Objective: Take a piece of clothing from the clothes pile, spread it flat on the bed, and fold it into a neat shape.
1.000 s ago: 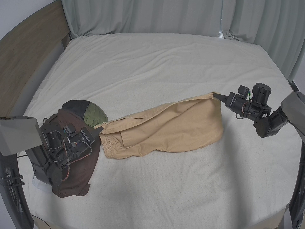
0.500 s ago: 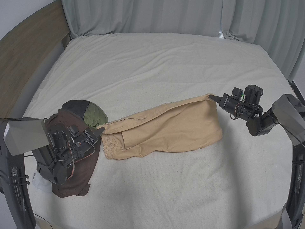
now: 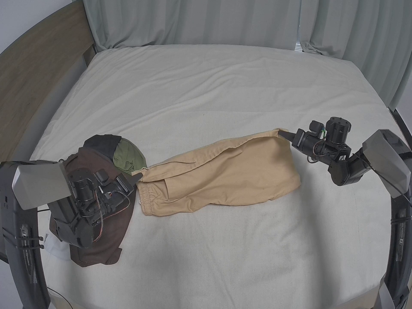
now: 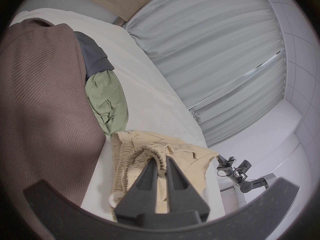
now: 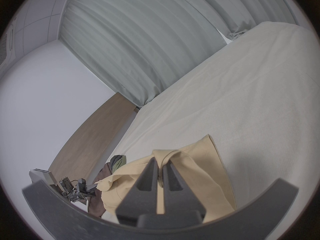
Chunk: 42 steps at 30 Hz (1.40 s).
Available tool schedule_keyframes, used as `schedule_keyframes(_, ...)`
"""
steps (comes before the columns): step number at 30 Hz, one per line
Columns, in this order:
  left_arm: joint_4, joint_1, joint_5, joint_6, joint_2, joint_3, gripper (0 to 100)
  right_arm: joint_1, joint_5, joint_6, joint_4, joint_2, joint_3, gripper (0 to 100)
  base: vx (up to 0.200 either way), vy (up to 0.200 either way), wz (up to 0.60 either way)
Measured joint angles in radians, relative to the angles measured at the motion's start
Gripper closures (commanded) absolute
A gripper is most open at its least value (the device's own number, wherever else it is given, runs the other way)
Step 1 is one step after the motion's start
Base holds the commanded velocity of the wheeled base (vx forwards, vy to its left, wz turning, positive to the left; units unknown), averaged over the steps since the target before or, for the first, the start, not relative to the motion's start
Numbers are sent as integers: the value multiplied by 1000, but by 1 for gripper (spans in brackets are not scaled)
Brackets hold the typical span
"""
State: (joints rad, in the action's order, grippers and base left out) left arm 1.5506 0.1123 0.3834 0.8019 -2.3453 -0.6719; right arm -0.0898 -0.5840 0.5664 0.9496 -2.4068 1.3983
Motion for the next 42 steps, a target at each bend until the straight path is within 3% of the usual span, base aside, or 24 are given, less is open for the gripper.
schedule_keyframes(14, 0, -11, -49, -2, -2, -29, 0, -10, 10, 0, 11, -14, 1, 0, 0, 0, 0)
schedule_keyframes(25, 1, 0, -50, -15, 45, 2, 0, -61, 49, 18, 49, 87, -218, 0, 0, 0, 0)
schedule_keyframes(33, 1, 10, -49, -80, 80, 31, 0, -102, 65, 72, 211, 156, -418, 0, 0, 0, 0)
schedule_keyframes(42, 2, 19, -50, -243, 107, 67, 0, -140, 70, 97, 351, 180, -604, 0, 0, 0, 0)
